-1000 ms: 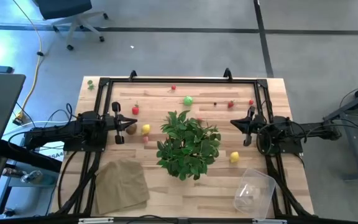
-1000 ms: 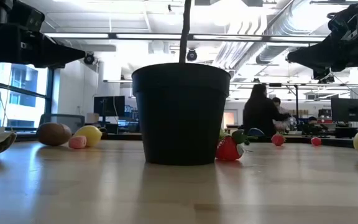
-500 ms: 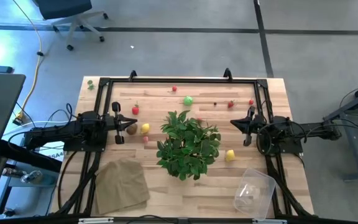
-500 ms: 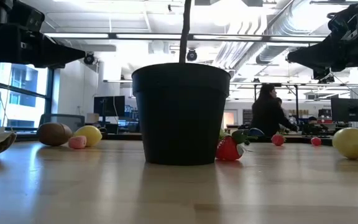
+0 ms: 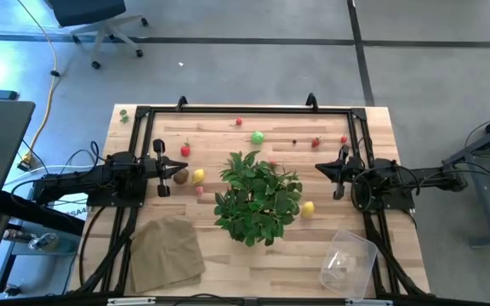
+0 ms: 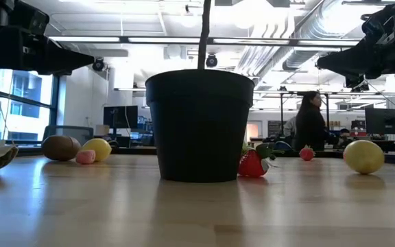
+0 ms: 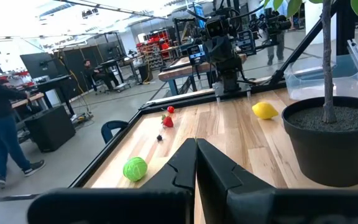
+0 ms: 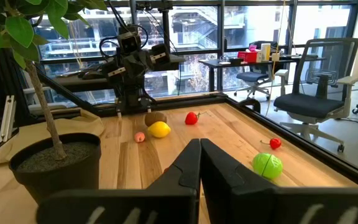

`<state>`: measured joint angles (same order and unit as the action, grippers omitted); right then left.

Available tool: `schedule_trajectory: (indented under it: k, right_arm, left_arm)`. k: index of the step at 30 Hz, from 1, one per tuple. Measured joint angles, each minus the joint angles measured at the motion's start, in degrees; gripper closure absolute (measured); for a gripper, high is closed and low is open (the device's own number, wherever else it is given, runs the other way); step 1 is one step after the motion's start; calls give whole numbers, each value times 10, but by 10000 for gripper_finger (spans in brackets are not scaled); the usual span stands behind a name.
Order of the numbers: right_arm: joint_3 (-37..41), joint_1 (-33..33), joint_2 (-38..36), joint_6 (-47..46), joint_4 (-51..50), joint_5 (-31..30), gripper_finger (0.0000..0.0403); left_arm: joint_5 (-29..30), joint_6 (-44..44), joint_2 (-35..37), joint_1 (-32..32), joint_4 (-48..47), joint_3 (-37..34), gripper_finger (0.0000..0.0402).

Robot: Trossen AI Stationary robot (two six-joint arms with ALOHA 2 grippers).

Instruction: Pick and placing Produce into tupperware

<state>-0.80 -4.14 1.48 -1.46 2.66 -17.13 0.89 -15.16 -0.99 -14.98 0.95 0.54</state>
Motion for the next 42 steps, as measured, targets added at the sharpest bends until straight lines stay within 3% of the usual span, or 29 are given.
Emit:
schedule_trajectory:
  k: [26, 42]
  right_arm:
    - [0, 0, 0, 0, 0, 0, 403]
    - [0, 0, 0, 0, 1, 0, 403]
  left_arm:
    - [13, -14, 0, 0, 2, 0, 399]
    - [13, -10, 0, 0, 62, 0, 399]
